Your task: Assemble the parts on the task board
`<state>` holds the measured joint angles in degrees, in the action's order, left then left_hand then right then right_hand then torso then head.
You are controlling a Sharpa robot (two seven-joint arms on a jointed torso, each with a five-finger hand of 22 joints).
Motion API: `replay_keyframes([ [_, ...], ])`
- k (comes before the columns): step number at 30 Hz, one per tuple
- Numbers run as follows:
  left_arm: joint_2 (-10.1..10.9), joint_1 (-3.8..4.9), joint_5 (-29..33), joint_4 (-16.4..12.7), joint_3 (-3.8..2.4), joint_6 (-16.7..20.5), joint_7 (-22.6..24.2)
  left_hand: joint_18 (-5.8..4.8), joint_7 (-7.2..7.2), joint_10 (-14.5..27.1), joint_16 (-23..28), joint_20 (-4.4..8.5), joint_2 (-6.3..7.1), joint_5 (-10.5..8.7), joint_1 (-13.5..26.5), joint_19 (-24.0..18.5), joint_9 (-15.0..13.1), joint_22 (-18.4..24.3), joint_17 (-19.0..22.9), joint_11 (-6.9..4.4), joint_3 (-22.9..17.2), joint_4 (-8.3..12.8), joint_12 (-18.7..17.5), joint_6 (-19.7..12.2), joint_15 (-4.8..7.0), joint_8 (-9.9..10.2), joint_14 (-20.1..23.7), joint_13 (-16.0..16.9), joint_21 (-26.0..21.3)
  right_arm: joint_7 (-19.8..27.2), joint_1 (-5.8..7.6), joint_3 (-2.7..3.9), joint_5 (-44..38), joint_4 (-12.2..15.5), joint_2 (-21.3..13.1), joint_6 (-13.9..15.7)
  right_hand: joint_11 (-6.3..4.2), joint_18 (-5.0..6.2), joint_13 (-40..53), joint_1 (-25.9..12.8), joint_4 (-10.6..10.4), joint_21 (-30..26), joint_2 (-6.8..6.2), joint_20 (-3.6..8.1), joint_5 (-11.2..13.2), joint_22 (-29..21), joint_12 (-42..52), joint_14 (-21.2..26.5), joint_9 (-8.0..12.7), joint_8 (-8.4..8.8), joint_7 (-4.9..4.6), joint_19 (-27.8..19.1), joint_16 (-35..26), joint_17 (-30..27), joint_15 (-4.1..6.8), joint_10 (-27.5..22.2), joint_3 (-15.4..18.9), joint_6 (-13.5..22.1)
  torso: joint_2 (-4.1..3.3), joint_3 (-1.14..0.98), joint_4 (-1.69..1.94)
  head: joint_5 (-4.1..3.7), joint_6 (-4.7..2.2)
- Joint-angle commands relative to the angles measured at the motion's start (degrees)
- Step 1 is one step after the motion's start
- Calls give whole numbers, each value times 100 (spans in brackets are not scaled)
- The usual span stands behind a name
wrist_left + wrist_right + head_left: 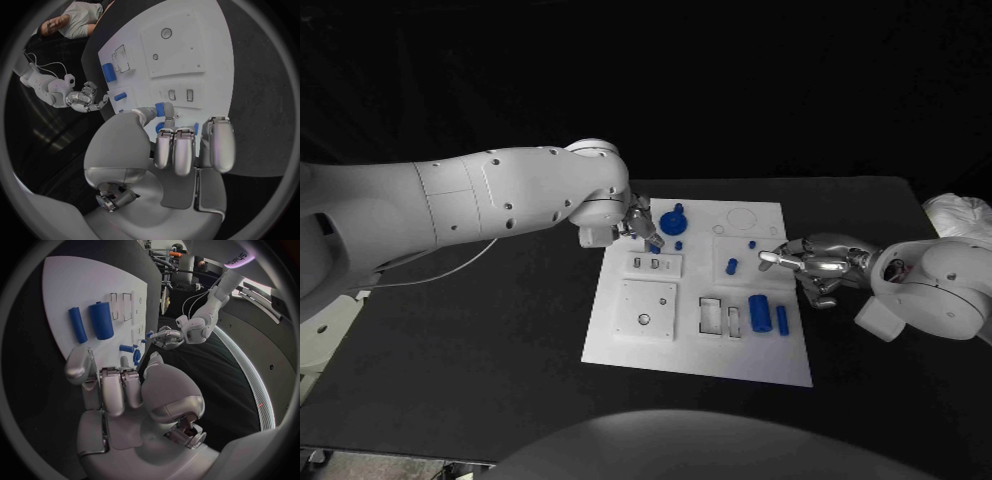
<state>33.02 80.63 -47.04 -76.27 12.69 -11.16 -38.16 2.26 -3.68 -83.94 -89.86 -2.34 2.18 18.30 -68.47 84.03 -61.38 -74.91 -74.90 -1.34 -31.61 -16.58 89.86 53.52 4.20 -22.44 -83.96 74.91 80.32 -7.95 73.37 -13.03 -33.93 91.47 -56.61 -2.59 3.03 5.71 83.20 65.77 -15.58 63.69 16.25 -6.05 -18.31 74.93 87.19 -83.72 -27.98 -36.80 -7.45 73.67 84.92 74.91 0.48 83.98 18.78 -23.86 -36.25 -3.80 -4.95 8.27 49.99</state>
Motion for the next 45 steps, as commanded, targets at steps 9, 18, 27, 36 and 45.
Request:
replay_keyframes([
  [9, -102, -140, 137, 3, 1, -1, -496, 7, 93, -606, -14, 13, -73, 98, 155, 116, -4, -1157, -1510, 2, -192, 306, 14, -24, -2, 40, -604, 1509, -16, 299, 48, 2, -8, 83, -51, 88, -26, -3, 336, 35, -13, 50, 6, -6, -25, 757, 15, -198, -15, -34, -18, 26, 23, 1030, -18, 137, -48, -42, 3, -2, -1, 4, 1],
  [18, -86, -199, -66, -61, 1, 28, -499, 7, 90, -606, -14, 7, -38, 131, 128, 116, -14, -1161, -1510, 6, -161, 427, 14, -67, -8, 53, -604, 1509, -18, 362, 53, 2, -8, 100, -72, 116, -26, -4, 336, 34, -16, 55, 4, -6, -24, 759, 15, -200, -16, -37, -18, 30, 25, 1032, -19, 137, -47, -48, 5, 1, -7, 22, 1],
  [27, -78, -211, -300, -74, 1, 35, -499, 6, 91, -606, -14, 6, -22, 151, 103, 118, -25, -1166, -1510, 6, -154, 508, 14, -75, -9, 51, -604, 1509, -16, 367, 54, 2, -8, 106, -84, 98, -26, -4, 336, 34, -16, 55, 4, -6, -24, 759, 15, -200, -16, -37, -18, 30, 25, 1032, -19, 137, -47, -48, 1, 3, -15, 31, 1],
  [36, -79, -213, -561, -48, 1, -47, -516, 7, 89, -606, -14, 4, 11, 148, 102, 118, -32, -1167, -1510, 8, -131, 550, 14, -73, -10, 46, -604, 1509, -19, 311, 54, 2, -7, 82, -83, 24, -25, -3, 330, 33, -18, 50, 1, -6, -23, 757, 10, -192, -17, -40, -18, 26, 17, 1023, -19, 129, -47, -52, 3, 0, -17, 18, 1],
  [45, -104, -217, -698, 15, 2, -111, -530, 9, 85, -606, -14, 3, 39, 133, 121, 113, -35, -1165, -1510, 11, -101, 566, 14, -80, -11, 49, -604, 1509, -31, 287, 54, 2, -4, 66, -77, -9, -25, -2, 328, 33, -19, 44, 0, -7, -23, 755, 8, -190, -17, -40, -18, 23, 14, 1020, -19, 126, -46, -52, 0, 1, -16, 8, 1],
])
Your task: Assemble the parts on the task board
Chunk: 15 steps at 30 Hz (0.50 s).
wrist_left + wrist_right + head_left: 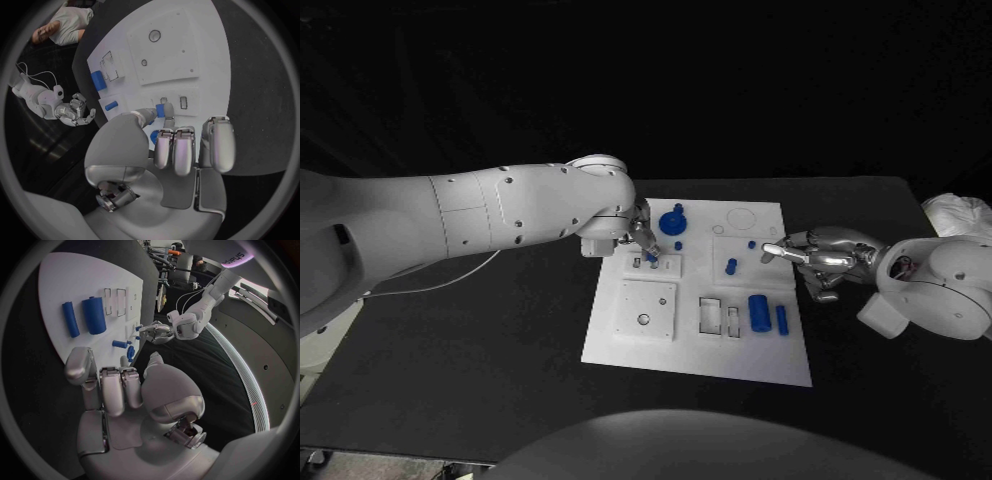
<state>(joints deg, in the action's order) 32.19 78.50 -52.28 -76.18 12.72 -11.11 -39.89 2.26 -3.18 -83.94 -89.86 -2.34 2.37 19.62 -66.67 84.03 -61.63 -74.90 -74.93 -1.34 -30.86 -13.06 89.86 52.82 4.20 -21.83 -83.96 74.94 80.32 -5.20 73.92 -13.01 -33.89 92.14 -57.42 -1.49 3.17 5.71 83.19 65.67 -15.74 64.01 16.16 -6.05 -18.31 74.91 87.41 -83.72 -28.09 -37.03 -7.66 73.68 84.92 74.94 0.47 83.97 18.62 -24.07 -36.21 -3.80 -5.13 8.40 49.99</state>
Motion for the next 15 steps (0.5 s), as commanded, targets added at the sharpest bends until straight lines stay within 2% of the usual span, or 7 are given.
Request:
replay_keyframes([
  [1, -23, -7, -174, 11, -1, -125, -357, 9, 35, -606, -14, 3, 20, 1, -59, 113, -9, -1165, -1507, 11, -175, 214, 14, -10, -11, -13, -604, 1506, -31, 8, -1, 0, -7, -2, 4, -122, -39, -2, 329, 42, -3, 13, 9, -7, -23, 758, -14, -190, -5, -17, 3, 23, 14, 1016, -19, 126, -30, -31, -6, 1, 1, -4, 1],
  [7, -39, -30, -159, 34, 0, -159, -359, 8, 35, -606, -14, 2, 26, -2, -55, 113, -9, -1166, -1507, 11, -168, 218, 14, -13, -12, -11, -604, 1506, -30, -13, -1, 0, -6, -11, 1, -143, -39, 0, 323, 43, -3, 6, 7, -7, -23, 756, -18, -185, -5, -18, 3, 19, 8, 1011, -19, 118, -30, -31, -3, 5, 6, -6, 1],
  [10, -48, -44, -124, 44, 1, -176, -360, 9, 35, -606, -14, 2, 28, -4, -54, 112, -9, -1166, -1507, 12, -166, 220, 14, -14, -12, -10, -604, 1506, -33, -26, -1, 0, -5, -13, 0, -154, -39, 0, 324, 43, -4, 5, 6, -7, -23, 756, -17, -186, -5, -18, 3, 18, 10, 1012, -20, 119, -30, -32, -2, -1, 9, -9, 1],
  [15, -54, -56, -106, 52, 1, -204, -360, 12, 35, -606, -14, 1, 34, -7, -50, 106, -9, -1162, -1507, 12, -159, 225, 14, -20, -13, -7, -604, 1506, -45, -39, -1, 0, -5, -13, 0, -164, -39, 0, 324, 43, -4, 5, 6, -7, -23, 756, -17, -186, -5, -18, 3, 18, 10, 1012, -20, 119, -30, -32, 1, 1, 10, -5, 1],
])
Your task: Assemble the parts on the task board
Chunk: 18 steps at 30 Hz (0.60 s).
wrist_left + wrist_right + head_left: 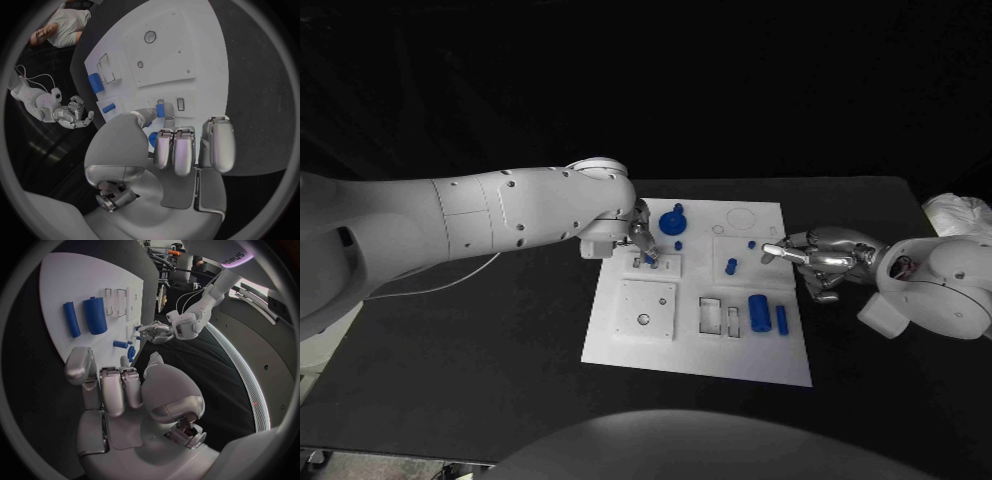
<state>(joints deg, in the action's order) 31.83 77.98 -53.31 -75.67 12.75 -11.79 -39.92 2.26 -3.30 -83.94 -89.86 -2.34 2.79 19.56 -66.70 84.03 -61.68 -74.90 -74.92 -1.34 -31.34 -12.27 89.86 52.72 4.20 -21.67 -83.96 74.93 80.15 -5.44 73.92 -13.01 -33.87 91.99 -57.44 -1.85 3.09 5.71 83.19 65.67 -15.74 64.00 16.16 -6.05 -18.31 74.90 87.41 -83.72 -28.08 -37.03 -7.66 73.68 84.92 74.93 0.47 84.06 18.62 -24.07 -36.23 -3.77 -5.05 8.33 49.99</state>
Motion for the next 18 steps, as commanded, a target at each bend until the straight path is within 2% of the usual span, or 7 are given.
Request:
replay_keyframes([
  [1, -20, -5, -2, 1, -2, -138, -358, 12, 47, -606, -14, 1, -8, -2, -47, 106, -5, -1162, -1508, 13, -111, 146, 14, -10, -13, -22, -604, 1507, -28, -16, -1, 0, -6, 2, 3, -129, -31, 0, 324, 43, -4, 5, 6, -7, -23, 756, -18, -186, -6, -18, 3, 18, 10, 1013, -19, 110, -30, -32, 3, -2, 4, 4, 1],
  [18, -43, -21, 24, 25, -1, -173, -349, 17, 49, -606, -14, -1, 7, -5, -55, 94, -6, -1156, -1508, 13, -101, 182, 14, -29, -16, -12, -604, 1507, -52, -24, -1, 0, -6, 9, 4, -135, -30, 2, 319, 44, -4, -4, 4, -8, -24, 753, -21, -182, -6, -19, 2, 13, 5, 1009, -20, 104, -31, -33, 1, -5, -6, 13, 1],
])
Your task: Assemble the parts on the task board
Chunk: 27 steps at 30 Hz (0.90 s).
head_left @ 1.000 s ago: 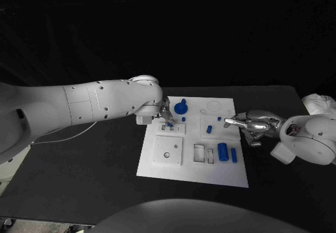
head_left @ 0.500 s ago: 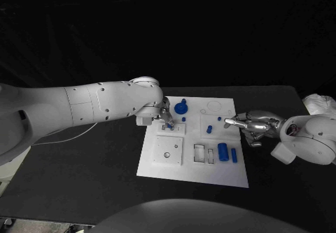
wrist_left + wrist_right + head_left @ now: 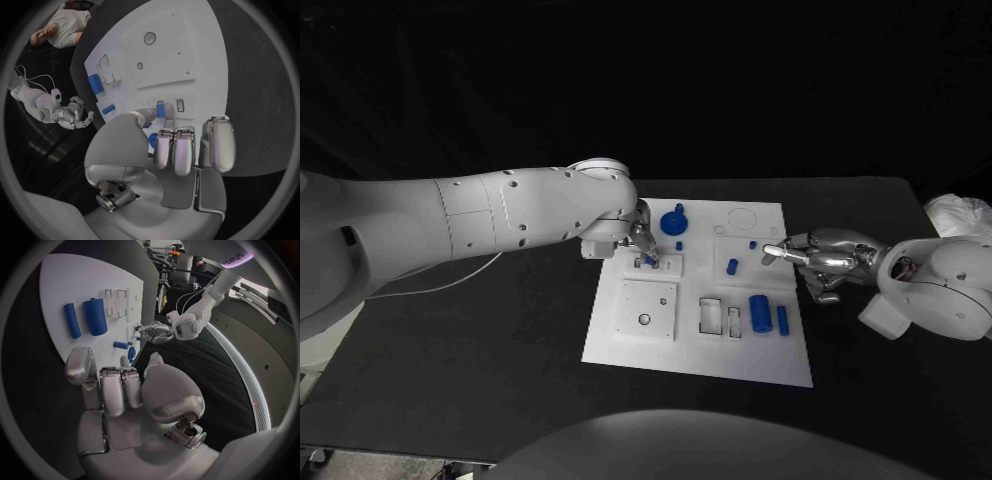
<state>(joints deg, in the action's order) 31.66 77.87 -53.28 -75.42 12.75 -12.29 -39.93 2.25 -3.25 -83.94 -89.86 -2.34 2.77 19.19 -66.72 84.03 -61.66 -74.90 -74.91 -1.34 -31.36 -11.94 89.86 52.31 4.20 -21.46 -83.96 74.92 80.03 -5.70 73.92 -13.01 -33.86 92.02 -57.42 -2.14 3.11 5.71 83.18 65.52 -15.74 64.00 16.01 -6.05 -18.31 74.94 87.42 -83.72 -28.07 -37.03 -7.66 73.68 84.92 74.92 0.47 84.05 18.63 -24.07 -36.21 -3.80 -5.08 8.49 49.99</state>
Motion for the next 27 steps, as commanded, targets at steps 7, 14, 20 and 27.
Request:
replay_keyframes([
  [7, -38, -19, 48, 10, -1, -169, -346, 20, 43, -606, -14, -3, 13, 31, -59, 87, -8, -1152, -1509, 14, -95, 168, 14, 7, -17, -31, -604, 1508, -55, -13, -1, 0, -7, 7, 3, -113, -32, 2, 320, 60, -4, -6, 19, -8, -25, 749, -22, -181, -7, -20, 2, 12, 4, 1009, -20, 106, -32, -34, -1, -1, -1, -17, 1],
  [14, -44, -23, 56, 22, -1, -182, -346, 23, 43, -606, -14, -4, 14, 31, -62, 80, -9, -1148, -1509, 14, -94, 177, 14, 5, -18, -30, -604, 1508, -68, -31, -1, 0, -7, 6, 5, -125, -32, 2, 320, 60, -4, -6, 19, -8, -25, 749, -22, -181, -7, -20, 2, 12, 4, 1009, -20, 106, -32, -34, -1, -2, 1, -19, 1],
  [20, -49, -26, 57, 30, -1, -200, -348, 24, 42, -606, -14, -5, 16, 30, -68, 77, -10, -1148, -1509, 15, -91, 196, 14, 4, -20, -30, -604, 1508, -73, -47, -2, 0, -7, 1, 6, -139, -31, 3, 317, 62, -3, -11, 20, -8, -26, 748, -24, -180, -7, -20, 1, 8, 2, 1007, -21, 102, -33, -34, 3, -1, 5, -6, 1],
  [27, -62, -33, 58, 46, -1, -243, -355, 26, 42, -606, -14, -6, 17, 32, -75, 71, -11, -1146, -1509, 16, -91, 216, 14, 3, -21, -29, -604, 1508, -83, -63, -2, -1, -7, -3, 10, -149, -31, 8, 308, 66, -2, -34, 20, -8, -28, 741, -31, -172, -7, -20, 1, -5, -6, 999, -21, 89, -36, -34, 5, 0, 1, -2, 1],
])
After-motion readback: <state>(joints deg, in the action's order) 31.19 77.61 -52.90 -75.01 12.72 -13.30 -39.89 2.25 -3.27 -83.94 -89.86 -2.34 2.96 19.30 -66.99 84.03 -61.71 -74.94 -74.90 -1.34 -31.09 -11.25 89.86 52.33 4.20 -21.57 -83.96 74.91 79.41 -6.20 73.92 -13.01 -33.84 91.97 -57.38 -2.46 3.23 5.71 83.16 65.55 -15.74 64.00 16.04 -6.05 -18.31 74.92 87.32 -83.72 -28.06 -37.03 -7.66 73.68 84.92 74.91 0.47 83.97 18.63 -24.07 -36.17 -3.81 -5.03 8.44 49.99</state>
